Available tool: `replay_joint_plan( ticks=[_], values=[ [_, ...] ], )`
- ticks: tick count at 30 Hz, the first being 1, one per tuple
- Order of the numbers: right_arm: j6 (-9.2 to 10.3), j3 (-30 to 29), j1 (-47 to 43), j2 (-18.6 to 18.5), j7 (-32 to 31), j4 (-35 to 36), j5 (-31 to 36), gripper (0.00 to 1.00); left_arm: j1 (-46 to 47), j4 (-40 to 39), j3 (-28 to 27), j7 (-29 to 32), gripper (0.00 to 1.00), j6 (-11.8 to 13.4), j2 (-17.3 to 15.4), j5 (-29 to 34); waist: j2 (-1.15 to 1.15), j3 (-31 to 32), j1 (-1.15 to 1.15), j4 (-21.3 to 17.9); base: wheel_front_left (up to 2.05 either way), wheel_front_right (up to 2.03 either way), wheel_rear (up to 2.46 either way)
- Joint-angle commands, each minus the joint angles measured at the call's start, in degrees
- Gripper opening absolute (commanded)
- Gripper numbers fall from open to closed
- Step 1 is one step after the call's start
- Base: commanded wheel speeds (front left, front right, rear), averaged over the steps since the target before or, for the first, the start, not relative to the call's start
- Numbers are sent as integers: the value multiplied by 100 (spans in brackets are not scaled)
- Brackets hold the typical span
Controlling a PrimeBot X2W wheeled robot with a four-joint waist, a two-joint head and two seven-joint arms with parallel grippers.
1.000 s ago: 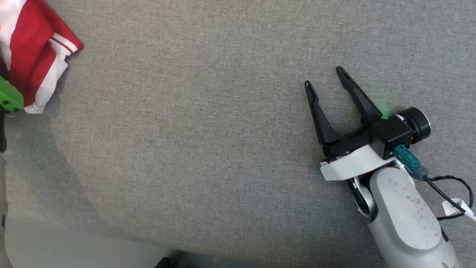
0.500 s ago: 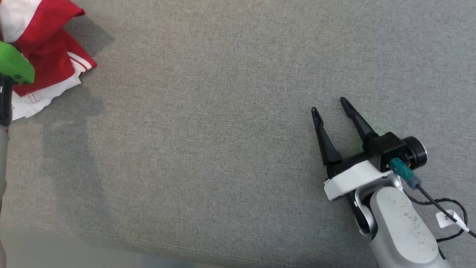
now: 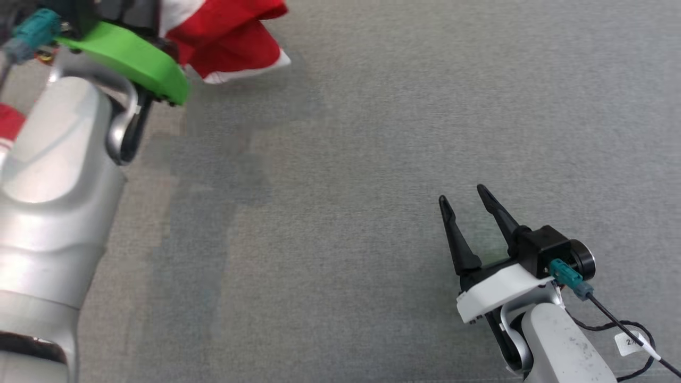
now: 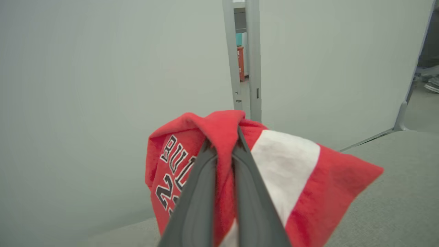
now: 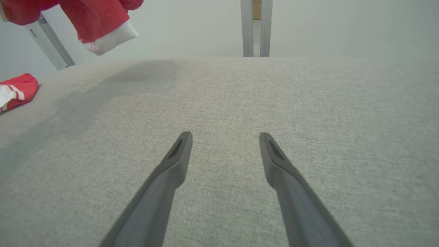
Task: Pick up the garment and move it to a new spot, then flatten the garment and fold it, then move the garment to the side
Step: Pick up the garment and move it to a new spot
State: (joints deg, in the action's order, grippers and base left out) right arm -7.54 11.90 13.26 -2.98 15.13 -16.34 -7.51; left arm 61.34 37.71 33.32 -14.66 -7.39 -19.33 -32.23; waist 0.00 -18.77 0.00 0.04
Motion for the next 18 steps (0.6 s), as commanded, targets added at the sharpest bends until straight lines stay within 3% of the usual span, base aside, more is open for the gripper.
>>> replay_joint_plan(
  ticks=[1, 10, 14, 17, 18],
  values=[
    [10, 18, -92, 5, 3, 16, -48, 100, -127, -48, 129, 4, 0, -14, 112, -41, 0, 413, 0, -727, 0, 0, 0],
    [10, -22, -270, 5, 3, 63, -140, 100, -353, -268, 916, -26, 0, -14, 1060, -311, 0, 404, 0, -1402, 0, 0, 0],
    [10, -27, -303, 6, 3, 91, -152, 100, -655, -168, 1142, -56, 0, -15, 1221, -416, 0, 379, 0, -1481, 0, 0, 0],
    [10, -67, -333, 5, 3, 93, -152, 100, -931, 25, 1251, -56, 0, -15, 1157, -354, 0, 375, 0, -1466, 0, 0, 0],
    [10, -79, -334, 5, 3, 86, -143, 100, -1065, 65, 1245, -58, 13, -15, 1128, -319, 0, 383, 0, -1442, 0, 0, 0]
  ],
)
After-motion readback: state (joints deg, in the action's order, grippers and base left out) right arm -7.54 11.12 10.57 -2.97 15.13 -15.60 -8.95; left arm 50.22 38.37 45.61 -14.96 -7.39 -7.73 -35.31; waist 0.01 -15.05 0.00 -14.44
